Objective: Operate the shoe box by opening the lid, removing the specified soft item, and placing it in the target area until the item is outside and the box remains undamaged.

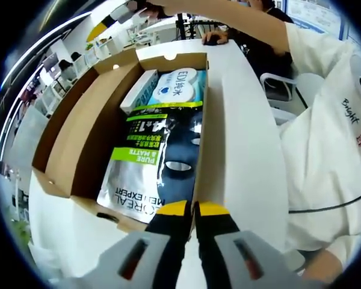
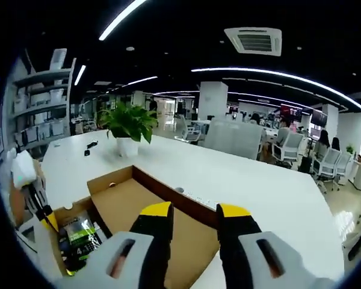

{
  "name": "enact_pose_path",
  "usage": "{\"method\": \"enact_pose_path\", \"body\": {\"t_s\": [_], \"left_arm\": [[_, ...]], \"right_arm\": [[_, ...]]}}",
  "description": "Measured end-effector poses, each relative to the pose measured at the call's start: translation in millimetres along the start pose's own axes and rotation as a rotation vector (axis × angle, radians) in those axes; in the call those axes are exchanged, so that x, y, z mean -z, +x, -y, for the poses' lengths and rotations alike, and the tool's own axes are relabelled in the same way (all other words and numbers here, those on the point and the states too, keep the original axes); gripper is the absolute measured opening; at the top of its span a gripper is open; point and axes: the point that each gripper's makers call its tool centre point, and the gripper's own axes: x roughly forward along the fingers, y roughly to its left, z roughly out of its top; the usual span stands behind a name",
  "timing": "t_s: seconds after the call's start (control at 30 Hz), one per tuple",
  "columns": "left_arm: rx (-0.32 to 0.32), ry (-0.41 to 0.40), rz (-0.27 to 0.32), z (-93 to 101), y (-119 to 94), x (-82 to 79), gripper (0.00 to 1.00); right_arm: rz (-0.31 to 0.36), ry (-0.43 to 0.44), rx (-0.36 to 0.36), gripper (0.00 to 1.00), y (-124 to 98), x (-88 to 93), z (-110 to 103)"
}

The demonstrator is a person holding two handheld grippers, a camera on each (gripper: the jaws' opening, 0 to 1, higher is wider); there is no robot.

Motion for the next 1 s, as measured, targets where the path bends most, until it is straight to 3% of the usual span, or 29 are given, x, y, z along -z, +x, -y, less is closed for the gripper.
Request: {"method": "enact_pose_path", "body": {"t_s": [0.1,0.23,0.33,0.4,0.7,0.83,0.97,1.0], "left_arm": [[0.002,-0.004,-0.003,-0.1,0.2,0.0,0.04],[0.004,0.0,0.001,-0.1,0.3,0.0,0.04],[0.007,0.001,0.005,0.0,0.2,-0.1,0.04],[0.006,0.004,0.002,0.2,0.3,-0.1,0.04],[0.005,0.053,-0.01,1.8,0.7,0.9,0.03],[0.008,0.059,-0.013,1.2,0.6,0.5,0.03],[0.016,0.021,-0.011,0.5,0.4,0.7,0.03],[0.016,0.021,-0.011,0.8,0.4,0.8,0.03]], "right_arm": [[0.0,-0.035,-0.013,0.36,-3.0,1.0,-3.6],[0.016,-0.115,-0.016,0.33,-5.3,0.2,-8.7],[-0.013,-0.11,-0.073,0.34,-7.5,4.4,-22.5],[0.026,-0.133,-0.046,0.34,-9.8,-2.1,-21.2],[0.04,-0.164,-0.063,0.36,-18.1,-1.8,-29.6],[0.022,-0.174,-0.12,0.32,-21.1,2.2,-40.4],[-0.066,-0.297,-0.307,0.32,-27.7,20.3,-64.5],[-0.069,-0.28,-0.33,0.34,-28.6,22.6,-68.9]]}}
